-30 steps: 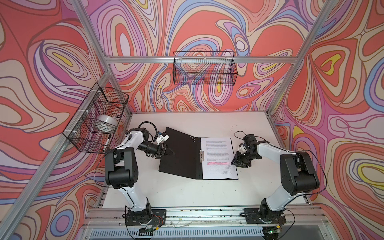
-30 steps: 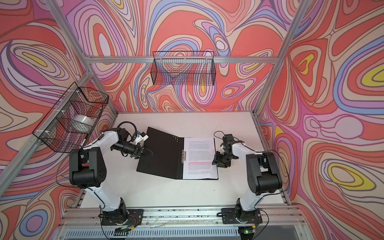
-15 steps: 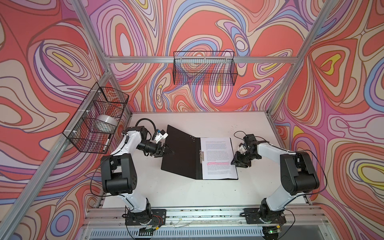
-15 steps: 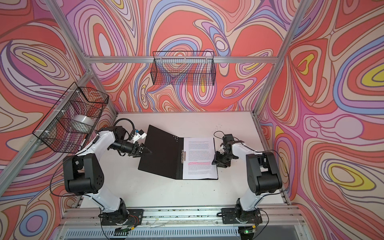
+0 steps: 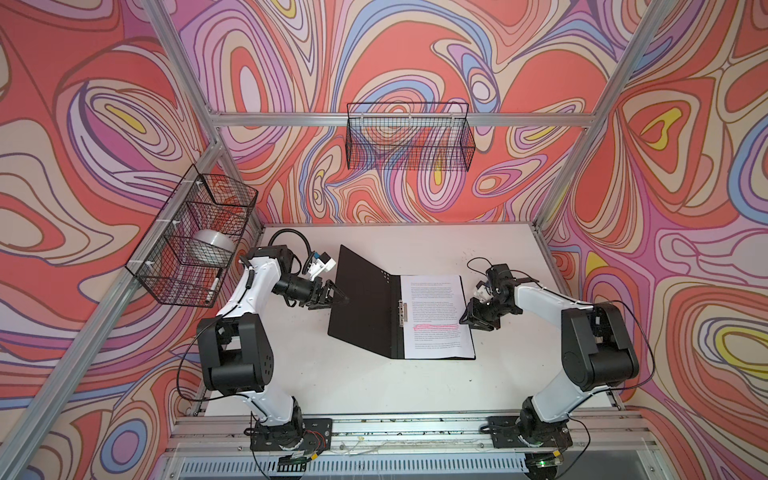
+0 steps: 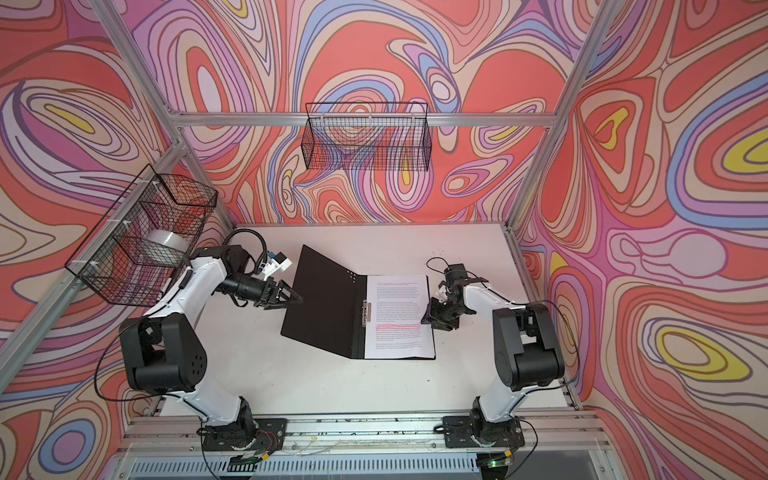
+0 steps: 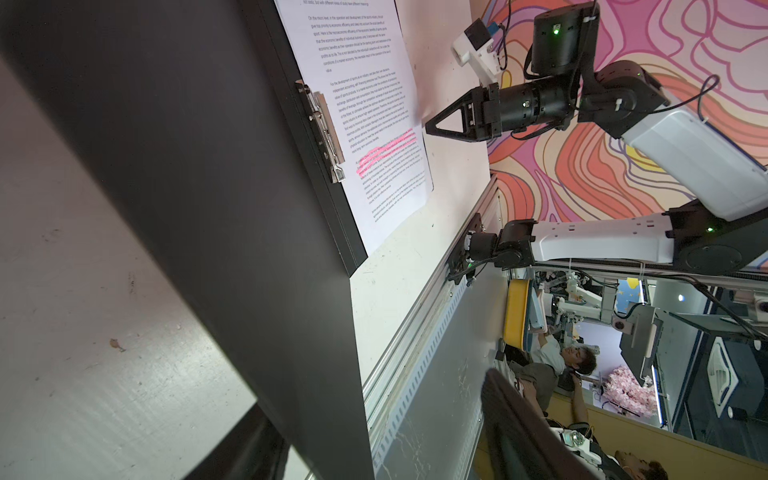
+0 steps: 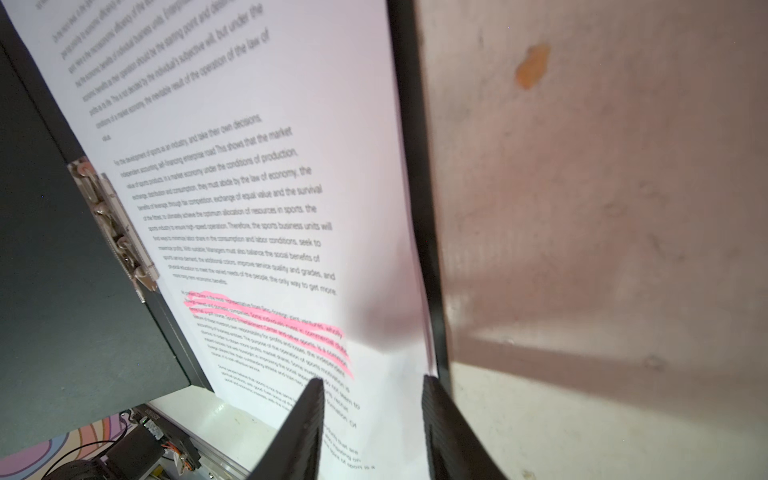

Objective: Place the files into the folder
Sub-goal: 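Raise the black cover upright with the left gripper toward the right gripper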

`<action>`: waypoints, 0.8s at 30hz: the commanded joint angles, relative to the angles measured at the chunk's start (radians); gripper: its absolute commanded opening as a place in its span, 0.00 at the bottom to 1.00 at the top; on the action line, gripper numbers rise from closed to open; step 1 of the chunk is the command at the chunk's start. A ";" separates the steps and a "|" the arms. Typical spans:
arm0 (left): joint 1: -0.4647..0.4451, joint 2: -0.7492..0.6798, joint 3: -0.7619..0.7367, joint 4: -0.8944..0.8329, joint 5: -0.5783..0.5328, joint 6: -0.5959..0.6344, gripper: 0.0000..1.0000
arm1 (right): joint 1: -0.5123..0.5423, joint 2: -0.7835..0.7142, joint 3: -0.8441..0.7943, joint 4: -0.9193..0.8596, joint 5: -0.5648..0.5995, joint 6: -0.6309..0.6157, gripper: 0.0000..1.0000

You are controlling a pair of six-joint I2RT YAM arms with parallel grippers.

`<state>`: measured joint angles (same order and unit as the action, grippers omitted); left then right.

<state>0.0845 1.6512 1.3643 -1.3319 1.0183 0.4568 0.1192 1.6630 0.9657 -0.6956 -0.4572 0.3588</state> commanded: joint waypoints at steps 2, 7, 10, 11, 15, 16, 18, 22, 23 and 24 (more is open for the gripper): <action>-0.034 -0.049 0.042 -0.037 0.033 -0.028 0.71 | 0.005 -0.042 0.036 -0.004 0.010 -0.003 0.41; -0.080 -0.068 0.081 -0.014 0.028 -0.084 0.72 | 0.006 -0.097 0.048 -0.014 0.044 0.002 0.41; -0.119 -0.069 0.108 -0.002 0.014 -0.111 0.72 | 0.005 -0.142 0.054 -0.013 0.025 0.003 0.41; -0.133 -0.070 0.115 0.005 0.010 -0.123 0.72 | 0.006 -0.157 0.056 -0.012 -0.001 0.003 0.41; -0.188 -0.064 0.142 0.037 -0.003 -0.168 0.74 | 0.005 -0.193 0.056 0.015 -0.135 0.030 0.43; -0.204 -0.062 0.149 0.048 -0.007 -0.181 0.74 | 0.005 -0.199 0.052 0.032 -0.179 0.044 0.43; -0.230 -0.055 0.160 0.069 -0.012 -0.204 0.74 | 0.005 -0.208 0.039 0.082 -0.267 0.080 0.45; -0.288 -0.036 0.186 0.103 -0.019 -0.245 0.74 | 0.005 -0.193 0.022 0.177 -0.422 0.128 0.48; -0.304 -0.031 0.192 0.112 -0.023 -0.255 0.74 | 0.005 -0.186 0.022 0.192 -0.439 0.135 0.48; -0.317 -0.026 0.199 0.119 -0.028 -0.261 0.74 | 0.005 -0.181 0.019 0.215 -0.460 0.144 0.48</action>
<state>-0.2012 1.6081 1.5307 -1.2423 0.9974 0.2337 0.1192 1.4734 0.9993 -0.5724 -0.7815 0.4603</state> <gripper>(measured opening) 0.738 0.483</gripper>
